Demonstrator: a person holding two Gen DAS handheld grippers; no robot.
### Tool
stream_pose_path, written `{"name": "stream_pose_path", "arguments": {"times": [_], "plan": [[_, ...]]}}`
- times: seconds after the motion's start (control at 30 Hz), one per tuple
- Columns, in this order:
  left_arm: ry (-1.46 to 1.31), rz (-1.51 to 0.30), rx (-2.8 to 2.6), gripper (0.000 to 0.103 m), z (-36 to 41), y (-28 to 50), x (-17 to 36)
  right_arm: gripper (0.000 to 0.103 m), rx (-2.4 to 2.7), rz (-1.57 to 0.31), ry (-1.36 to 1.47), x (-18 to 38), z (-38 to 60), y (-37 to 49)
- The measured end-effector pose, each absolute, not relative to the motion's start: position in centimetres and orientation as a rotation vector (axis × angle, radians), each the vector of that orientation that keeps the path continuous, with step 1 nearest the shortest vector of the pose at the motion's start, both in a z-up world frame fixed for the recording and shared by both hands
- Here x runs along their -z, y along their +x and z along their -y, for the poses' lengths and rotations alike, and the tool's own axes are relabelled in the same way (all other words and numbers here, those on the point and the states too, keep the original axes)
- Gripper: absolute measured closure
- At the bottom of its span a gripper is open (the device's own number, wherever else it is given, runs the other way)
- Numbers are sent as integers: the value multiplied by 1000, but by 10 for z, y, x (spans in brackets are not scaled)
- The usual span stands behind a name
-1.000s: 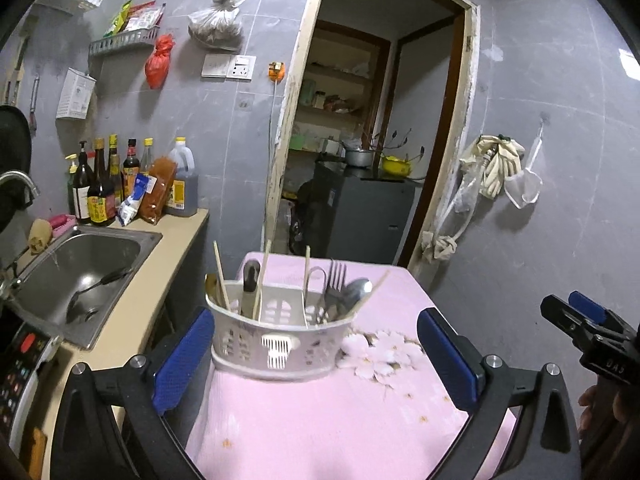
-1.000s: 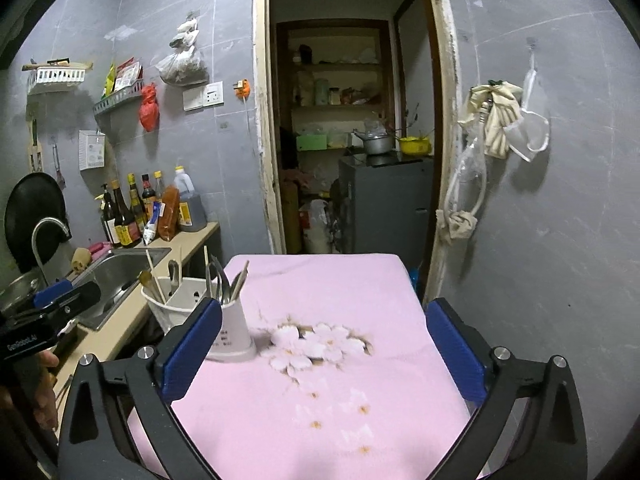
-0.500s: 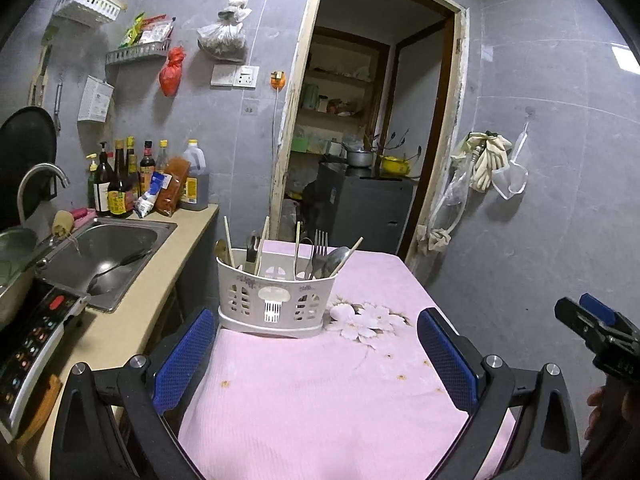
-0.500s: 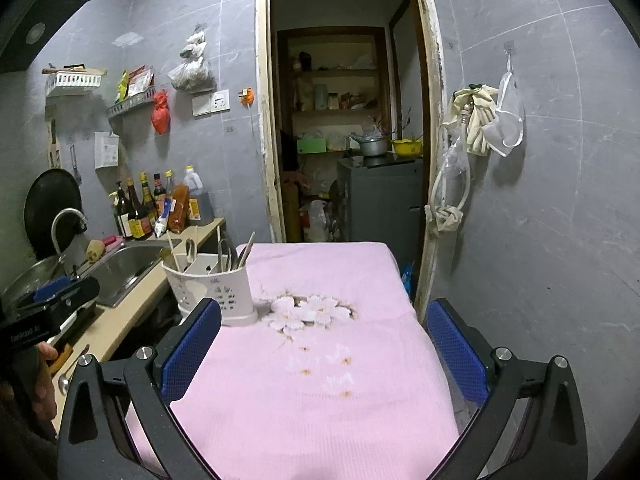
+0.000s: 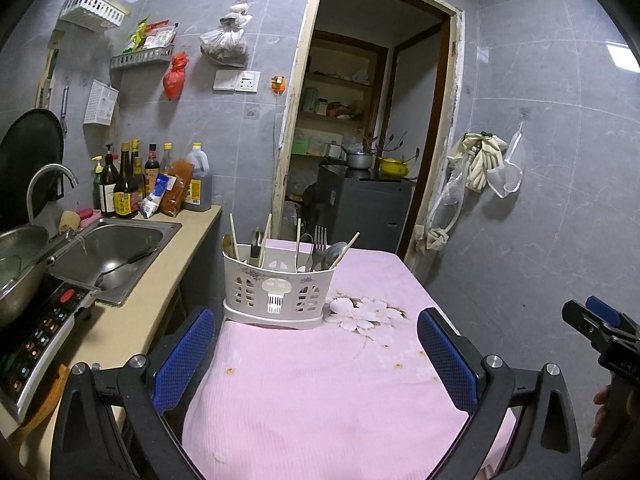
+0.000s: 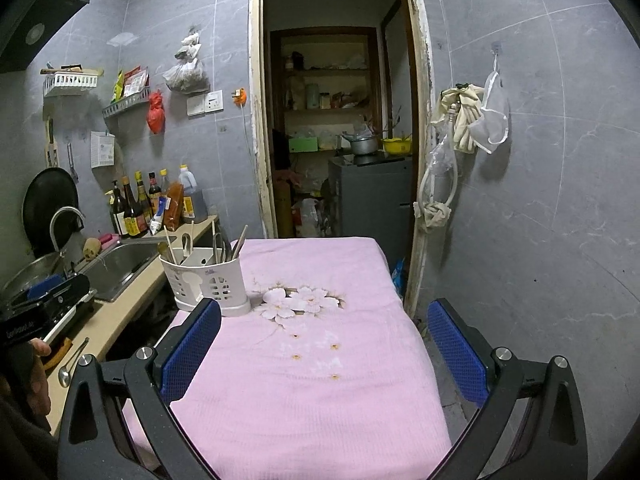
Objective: Organize utensils
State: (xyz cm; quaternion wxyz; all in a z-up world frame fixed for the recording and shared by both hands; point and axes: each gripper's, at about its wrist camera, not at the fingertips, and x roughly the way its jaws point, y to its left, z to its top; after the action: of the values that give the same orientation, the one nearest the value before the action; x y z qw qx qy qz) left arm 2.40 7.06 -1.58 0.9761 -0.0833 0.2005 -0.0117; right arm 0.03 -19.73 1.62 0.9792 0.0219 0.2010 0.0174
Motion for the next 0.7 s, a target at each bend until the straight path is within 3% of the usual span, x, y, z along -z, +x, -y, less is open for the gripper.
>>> {"name": "stream_pose_path", "arguments": {"times": [0.7], "plan": [[-141,-403,36,1,-61,24,13,2,-35,-407,46,-17,199,1]]}}
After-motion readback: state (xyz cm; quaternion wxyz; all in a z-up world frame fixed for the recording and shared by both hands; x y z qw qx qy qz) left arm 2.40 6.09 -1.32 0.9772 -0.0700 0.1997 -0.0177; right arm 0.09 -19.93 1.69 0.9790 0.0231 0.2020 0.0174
